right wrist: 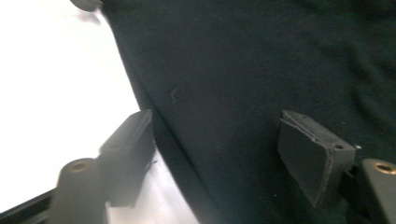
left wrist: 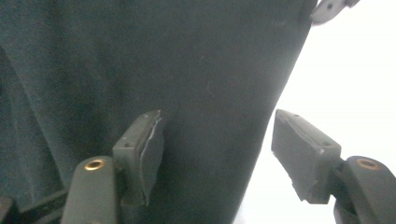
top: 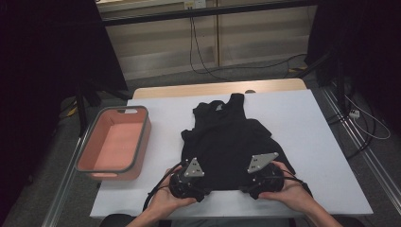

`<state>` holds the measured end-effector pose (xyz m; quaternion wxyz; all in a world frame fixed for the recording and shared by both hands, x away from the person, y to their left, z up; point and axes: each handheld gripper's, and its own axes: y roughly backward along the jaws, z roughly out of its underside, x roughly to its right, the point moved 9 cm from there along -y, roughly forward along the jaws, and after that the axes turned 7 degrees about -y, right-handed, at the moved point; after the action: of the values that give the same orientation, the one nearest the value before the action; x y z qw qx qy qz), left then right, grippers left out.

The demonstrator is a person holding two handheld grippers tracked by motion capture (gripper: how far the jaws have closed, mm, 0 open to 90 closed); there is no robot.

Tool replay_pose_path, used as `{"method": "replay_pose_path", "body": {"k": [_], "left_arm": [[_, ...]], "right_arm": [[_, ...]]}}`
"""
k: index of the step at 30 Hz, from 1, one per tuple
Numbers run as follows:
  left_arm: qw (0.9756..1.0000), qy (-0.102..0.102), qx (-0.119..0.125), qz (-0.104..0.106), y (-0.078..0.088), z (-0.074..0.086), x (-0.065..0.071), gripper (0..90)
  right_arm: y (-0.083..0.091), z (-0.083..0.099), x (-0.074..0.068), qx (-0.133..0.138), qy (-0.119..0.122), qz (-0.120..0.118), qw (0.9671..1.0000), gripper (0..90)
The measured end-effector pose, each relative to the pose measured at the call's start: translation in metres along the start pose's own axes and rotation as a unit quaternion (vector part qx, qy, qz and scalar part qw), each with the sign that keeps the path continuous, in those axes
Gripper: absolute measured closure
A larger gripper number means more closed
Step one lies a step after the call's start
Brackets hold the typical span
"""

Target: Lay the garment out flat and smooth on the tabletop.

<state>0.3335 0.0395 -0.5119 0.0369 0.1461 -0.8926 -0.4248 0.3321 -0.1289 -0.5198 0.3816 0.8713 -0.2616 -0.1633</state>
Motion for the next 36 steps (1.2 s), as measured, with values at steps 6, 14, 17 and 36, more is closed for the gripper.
{"method": "replay_pose_path", "body": {"k": [6,14,17,36], "left_arm": [[0.9999,-0.01,0.01,0.007,-0.006,-0.006,0.004,44.9],[0.9995,-0.023,-0.004,0.023,-0.004,-0.005,0.003,76.2],[0.9995,-0.016,-0.01,0.027,-0.004,-0.006,0.003,84.1],[0.9977,0.017,-0.018,0.064,0.022,0.015,0.043,87.0]], "right_arm": [[0.0,-0.003,-0.003,0.0,0.014,-0.013,0.9998,46.3],[0.0,-0.006,-0.001,-0.001,0.012,-0.002,0.9999,69.1],[0.0,-0.006,-0.003,-0.007,0.012,0.005,0.9999,77.7],[0.014,0.009,-0.046,-0.019,-0.008,-0.015,0.9997,86.2]]}}
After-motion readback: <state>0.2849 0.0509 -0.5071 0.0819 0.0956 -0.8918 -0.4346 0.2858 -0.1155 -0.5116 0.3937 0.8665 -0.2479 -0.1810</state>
